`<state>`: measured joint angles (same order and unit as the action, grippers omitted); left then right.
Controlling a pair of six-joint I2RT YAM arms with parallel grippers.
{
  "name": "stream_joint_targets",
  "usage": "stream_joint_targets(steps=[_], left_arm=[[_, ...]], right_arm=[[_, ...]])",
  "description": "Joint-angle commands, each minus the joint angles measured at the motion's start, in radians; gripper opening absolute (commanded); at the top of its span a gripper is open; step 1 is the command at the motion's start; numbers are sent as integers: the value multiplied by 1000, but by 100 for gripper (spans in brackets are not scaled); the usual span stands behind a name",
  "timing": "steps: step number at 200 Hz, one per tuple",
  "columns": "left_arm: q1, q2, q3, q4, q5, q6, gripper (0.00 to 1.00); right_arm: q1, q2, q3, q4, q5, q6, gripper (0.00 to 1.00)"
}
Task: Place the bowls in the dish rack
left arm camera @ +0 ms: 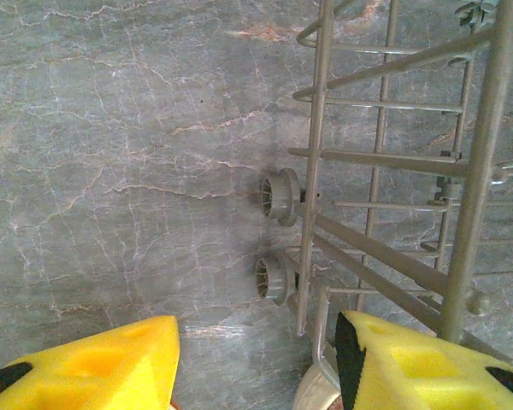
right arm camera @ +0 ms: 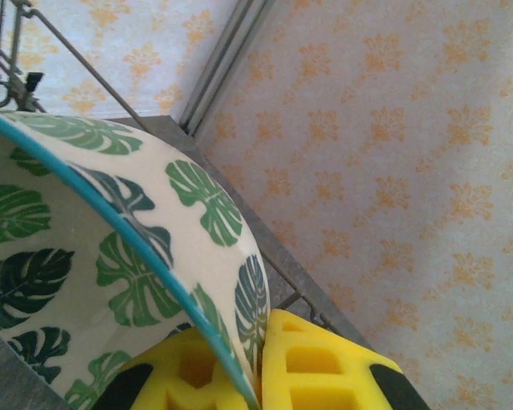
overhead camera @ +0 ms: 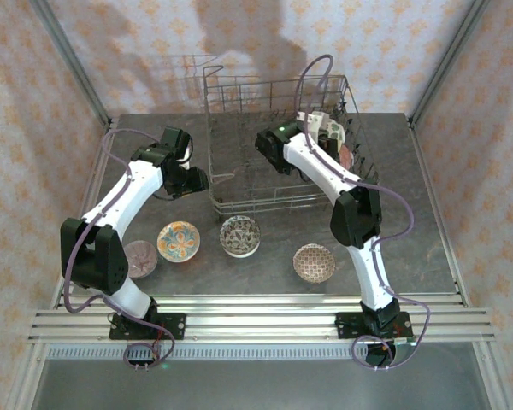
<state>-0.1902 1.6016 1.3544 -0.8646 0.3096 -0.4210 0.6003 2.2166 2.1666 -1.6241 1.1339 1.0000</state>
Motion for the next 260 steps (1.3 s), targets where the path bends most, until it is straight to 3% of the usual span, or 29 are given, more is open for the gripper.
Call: stream_joint_targets(steps=[1, 163, 260], left_arm=[[-40, 21, -43, -58, 48, 13, 52], [-38, -41, -90, -47, 45, 34, 52], [-44, -105, -191, 59, 112, -45, 52]], right_arm=[[-9, 23, 13, -153, 69, 46, 0], [-51, 122, 18, -157, 127, -28, 0], [-83, 151, 20, -157, 194, -127, 0]])
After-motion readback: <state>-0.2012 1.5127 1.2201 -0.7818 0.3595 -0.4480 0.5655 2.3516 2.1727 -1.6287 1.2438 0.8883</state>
